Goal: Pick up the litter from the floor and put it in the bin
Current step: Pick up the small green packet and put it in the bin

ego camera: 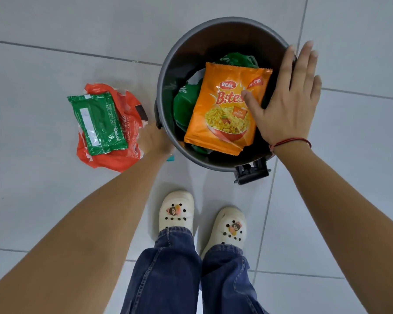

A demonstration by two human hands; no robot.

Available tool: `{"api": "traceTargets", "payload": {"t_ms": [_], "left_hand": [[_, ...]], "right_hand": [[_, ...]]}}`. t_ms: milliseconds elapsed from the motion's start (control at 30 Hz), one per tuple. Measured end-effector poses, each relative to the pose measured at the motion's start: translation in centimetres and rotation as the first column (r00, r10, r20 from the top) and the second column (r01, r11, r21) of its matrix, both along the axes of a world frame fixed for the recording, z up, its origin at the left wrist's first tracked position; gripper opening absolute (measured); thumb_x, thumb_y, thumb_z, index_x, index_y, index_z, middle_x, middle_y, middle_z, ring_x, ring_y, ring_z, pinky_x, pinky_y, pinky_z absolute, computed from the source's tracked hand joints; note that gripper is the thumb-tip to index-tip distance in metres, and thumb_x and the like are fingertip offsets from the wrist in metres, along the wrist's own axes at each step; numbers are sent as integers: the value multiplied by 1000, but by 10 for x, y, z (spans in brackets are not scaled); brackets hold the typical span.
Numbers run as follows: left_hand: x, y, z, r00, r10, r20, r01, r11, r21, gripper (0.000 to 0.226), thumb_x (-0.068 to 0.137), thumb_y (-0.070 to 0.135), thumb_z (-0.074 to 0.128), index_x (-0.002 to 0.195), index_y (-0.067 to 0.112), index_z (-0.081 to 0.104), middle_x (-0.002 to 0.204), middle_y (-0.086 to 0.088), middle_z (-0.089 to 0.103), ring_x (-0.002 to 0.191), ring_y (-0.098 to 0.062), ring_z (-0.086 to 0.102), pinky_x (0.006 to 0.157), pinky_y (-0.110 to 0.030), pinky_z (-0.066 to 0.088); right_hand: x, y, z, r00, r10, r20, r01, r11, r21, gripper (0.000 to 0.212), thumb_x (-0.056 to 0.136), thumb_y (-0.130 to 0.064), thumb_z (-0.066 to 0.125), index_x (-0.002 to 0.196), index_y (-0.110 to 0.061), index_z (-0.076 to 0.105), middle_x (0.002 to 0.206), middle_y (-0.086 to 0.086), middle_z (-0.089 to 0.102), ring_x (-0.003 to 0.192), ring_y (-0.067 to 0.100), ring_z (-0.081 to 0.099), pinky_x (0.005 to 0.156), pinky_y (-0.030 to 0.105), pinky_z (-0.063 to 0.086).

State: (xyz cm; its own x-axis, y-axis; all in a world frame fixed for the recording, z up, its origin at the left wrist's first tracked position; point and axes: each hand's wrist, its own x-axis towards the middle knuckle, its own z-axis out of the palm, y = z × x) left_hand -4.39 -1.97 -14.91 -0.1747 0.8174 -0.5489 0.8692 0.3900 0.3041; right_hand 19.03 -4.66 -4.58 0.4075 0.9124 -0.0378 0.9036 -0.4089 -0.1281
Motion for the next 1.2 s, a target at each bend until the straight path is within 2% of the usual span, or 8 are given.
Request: {"api": "traceTargets", "payload": {"t_ms": [100, 200, 367, 500, 700, 867, 967, 1200], "left_hand": [[-3, 3, 39, 949, 265, 169, -276, 960, 49, 20, 90, 25, 59, 87, 5, 57, 94, -16, 62, 81, -25, 57, 61, -29, 41], [-9, 14, 100, 724, 537, 433, -615, 787, 53, 24, 87, 37, 64, 99, 18, 55, 95, 4, 60, 79, -7, 58, 67, -16, 48], [6, 13, 184, 810, 236, 537, -395, 897, 200, 27, 84, 45, 65, 102, 27, 57, 101, 6, 62, 89, -5, 62, 68, -14, 50], [24, 13, 180, 784, 88, 615, -200, 973, 115, 51, 72, 73, 57, 91, 26, 63, 103, -6, 64, 97, -21, 63, 83, -38, 55], [-7, 20, 95, 957, 158, 243, -249, 878, 409, 56, 86, 52, 46, 126, 14, 51, 128, -9, 48, 117, -23, 47, 99, -36, 42], [-57, 18, 30, 975, 120, -189, -101, 989, 104, 87, 84, 46, 64, 149, 12, 16, 156, -21, 12, 141, -40, 18, 113, -55, 25], [-79, 29, 15, 957, 184, -224, -197, 980, -36, 108, 78, 50, 70, 151, 12, -1, 157, -24, -1, 143, -43, 8, 114, -58, 19], [-86, 28, 0, 955, 240, -174, -259, 961, -96, 105, 74, 36, 77, 149, 13, 8, 142, -23, 32, 132, -42, 33, 108, -56, 30]], "right_hand": [[-1, -1, 2, 999, -18, -28, 18, 1000, 3, 85, 90, -65, 36, 149, -8, 12, 157, 19, 10, 146, 33, 8, 117, 49, 14], [-2, -1, 4, 997, -34, -64, 34, 999, 9, 81, 92, -63, 33, 149, -10, 13, 157, 18, 11, 146, 31, 9, 117, 48, 14], [0, -1, 6, 994, -39, -103, 40, 999, 10, 76, 94, -59, 35, 149, -10, 14, 157, 17, 12, 146, 31, 10, 117, 47, 16], [2, 0, 5, 993, -40, -107, 42, 999, 13, 73, 96, -56, 33, 149, -11, 13, 158, 16, 12, 146, 30, 10, 117, 45, 16], [0, 0, 2, 996, -39, -85, 43, 998, 52, 59, 100, -40, 31, 148, -9, 16, 157, 17, 14, 145, 32, 11, 117, 45, 19], [1, 0, 0, 996, -34, -80, 38, 998, 58, 61, 100, -42, 32, 148, -9, 15, 157, 18, 15, 145, 32, 11, 117, 44, 19], [3, 0, -1, 996, -35, -82, 40, 997, 63, 64, 99, -45, 33, 149, -9, 15, 157, 18, 14, 146, 32, 11, 116, 44, 19], [3, -1, -4, 996, -41, -85, 48, 995, 83, 68, 98, -50, 33, 149, -10, 16, 157, 17, 15, 146, 30, 12, 116, 41, 20]]}}
